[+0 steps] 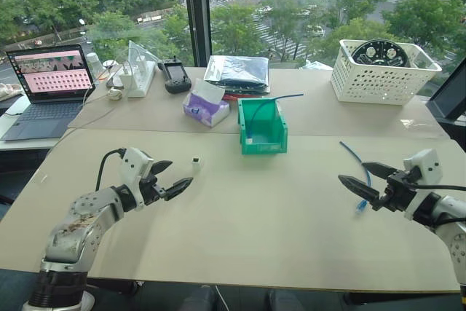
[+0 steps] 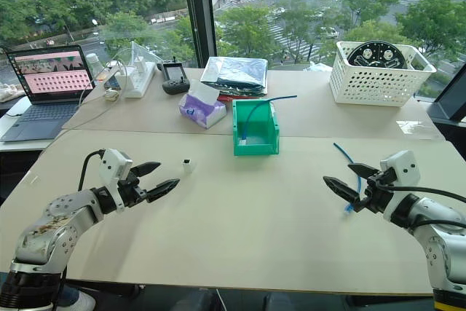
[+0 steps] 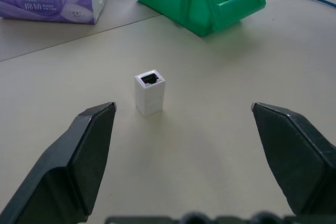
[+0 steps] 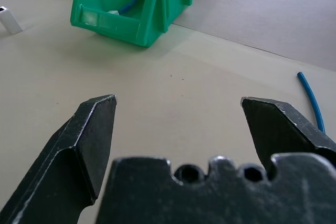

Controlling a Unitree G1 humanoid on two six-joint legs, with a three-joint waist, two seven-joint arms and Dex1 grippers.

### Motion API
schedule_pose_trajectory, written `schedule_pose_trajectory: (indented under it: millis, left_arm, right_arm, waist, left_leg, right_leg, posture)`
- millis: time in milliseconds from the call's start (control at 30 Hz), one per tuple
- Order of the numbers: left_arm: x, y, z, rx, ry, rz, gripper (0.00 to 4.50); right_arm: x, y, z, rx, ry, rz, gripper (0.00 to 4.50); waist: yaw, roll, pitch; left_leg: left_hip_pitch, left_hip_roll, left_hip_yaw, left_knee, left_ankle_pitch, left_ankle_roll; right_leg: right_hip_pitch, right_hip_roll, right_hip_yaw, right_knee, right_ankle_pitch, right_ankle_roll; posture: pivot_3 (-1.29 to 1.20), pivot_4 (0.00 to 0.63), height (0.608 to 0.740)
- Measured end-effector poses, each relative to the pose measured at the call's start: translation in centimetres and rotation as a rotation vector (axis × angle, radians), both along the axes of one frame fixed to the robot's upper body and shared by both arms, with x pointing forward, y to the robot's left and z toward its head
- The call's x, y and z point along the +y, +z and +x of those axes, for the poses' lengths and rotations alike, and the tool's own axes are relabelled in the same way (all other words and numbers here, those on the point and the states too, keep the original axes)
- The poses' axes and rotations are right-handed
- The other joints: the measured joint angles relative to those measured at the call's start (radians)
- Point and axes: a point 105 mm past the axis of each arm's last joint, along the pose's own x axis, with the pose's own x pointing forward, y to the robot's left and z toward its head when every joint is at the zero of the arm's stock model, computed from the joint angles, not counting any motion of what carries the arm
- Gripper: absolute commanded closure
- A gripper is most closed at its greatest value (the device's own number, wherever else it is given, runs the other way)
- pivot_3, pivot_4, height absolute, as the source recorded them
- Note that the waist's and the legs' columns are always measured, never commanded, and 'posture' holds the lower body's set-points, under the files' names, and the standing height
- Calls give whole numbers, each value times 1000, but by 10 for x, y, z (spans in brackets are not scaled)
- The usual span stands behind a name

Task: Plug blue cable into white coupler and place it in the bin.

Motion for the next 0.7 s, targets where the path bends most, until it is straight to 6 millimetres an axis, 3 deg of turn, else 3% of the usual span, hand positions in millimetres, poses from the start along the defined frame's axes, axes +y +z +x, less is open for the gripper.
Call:
schedule_pose_trajectory:
  millis: [100, 233, 333, 700]
  left_arm:
    - [-9, 2, -3, 38, -83, -20, 42]
    - [-41, 34, -27, 45, -415, -83, 42]
    - [-48, 44, -37, 33, -512, -76, 42]
    - [-51, 31, -52, 84, -559, -10, 42]
  right_arm:
    - [-1, -1, -4, 32, 44, -52, 101]
    - [-7, 3, -1, 88, 228, -394, 101]
    - [-11, -5, 1, 132, 325, -503, 101]
    - [-37, -23, 14, 262, 516, -723, 101]
  waist:
    - [2, 0, 1]
    - [-5, -2, 2]
    - [-12, -2, 2]
    - [-24, -2, 4]
  left_leg:
    - [-1, 0, 1, 1, 0, 0]
    - [1, 1, 6, 2, 0, 0]
    - [1, 3, 6, 1, 0, 0]
    - [3, 3, 10, 1, 0, 0]
  right_leg:
    - [-1, 0, 1, 1, 0, 0]
    - [0, 0, 2, -1, -3, 6]
    - [0, 2, 3, 0, -3, 6]
    - [-1, 2, 9, 0, 1, 0]
  posture:
    - [0, 150, 740]
    - [0, 150, 740]
    - [0, 150, 740]
    - [0, 150, 740]
